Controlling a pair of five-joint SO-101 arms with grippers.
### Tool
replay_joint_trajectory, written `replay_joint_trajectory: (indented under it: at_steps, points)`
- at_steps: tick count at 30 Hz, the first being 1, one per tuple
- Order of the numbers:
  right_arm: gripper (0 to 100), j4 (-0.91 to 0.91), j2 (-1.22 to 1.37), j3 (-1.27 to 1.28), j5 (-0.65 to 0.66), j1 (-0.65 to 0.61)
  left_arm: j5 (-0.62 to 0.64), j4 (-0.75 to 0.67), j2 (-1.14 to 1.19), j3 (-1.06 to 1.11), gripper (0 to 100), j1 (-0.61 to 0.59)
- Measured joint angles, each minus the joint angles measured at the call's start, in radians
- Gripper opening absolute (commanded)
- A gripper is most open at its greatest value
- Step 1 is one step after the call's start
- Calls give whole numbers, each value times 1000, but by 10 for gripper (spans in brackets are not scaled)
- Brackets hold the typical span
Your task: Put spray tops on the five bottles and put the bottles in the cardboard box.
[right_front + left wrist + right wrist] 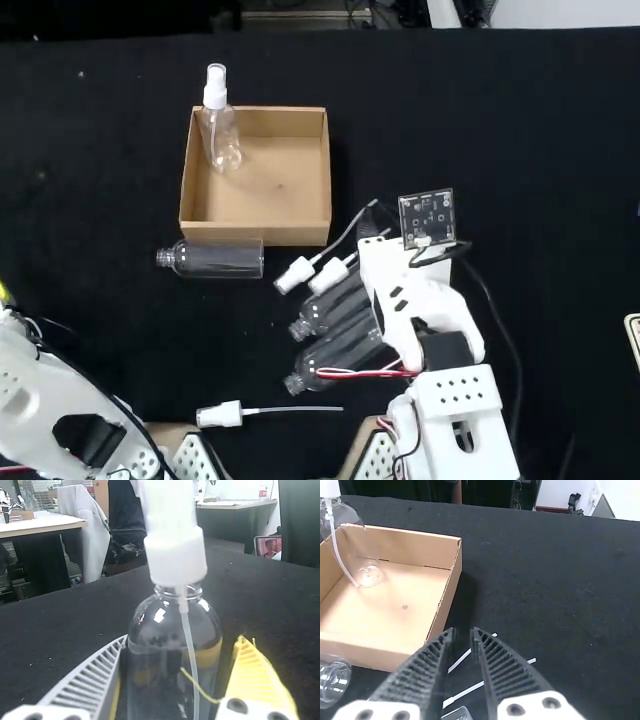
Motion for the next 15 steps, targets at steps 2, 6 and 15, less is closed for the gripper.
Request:
replay_joint_trajectory:
  at_steps: [2,6,15]
  points:
    - [32,0,0,0,0,0,0,-3,0,0,299,0]
    - [32,0,0,0,0,0,0,-9,0,0,299,0]
    - [32,0,0,0,0,0,0,152,-273,44,299,0]
